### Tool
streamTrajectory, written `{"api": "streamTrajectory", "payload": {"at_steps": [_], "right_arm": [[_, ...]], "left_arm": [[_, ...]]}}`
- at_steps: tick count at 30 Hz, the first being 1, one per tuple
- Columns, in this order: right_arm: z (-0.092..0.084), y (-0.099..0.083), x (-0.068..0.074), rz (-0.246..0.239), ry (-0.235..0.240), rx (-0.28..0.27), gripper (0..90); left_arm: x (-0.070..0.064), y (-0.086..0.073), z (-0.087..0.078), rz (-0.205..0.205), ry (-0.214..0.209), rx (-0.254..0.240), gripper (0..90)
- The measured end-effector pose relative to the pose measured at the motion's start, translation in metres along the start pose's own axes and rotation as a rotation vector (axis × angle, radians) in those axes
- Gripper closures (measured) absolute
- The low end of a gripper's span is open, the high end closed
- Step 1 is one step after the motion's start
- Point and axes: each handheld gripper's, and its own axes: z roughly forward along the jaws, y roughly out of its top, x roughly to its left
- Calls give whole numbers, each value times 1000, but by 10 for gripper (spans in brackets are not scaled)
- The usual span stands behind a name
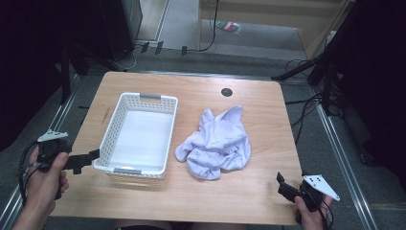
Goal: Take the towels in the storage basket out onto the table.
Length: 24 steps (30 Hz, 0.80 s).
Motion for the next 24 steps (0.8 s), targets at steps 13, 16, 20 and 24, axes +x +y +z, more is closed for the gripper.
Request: {"api": "streamTrajectory", "payload": {"at_steps": [13, 16, 20, 24], "right_arm": [[0, 0, 0, 0, 0, -1, 76], [0, 0, 0, -4, -1, 2, 76], [0, 0, 1, -5, -2, 3, 76], [0, 0, 1, -7, -4, 5, 76]], "left_arm": [[36, -64, -1, -71, -60, -383, 0], [44, -78, 4, -101, -89, -421, 0], [52, -91, 17, -146, -68, -393, 0], [55, -92, 19, -155, -57, -399, 0]]}}
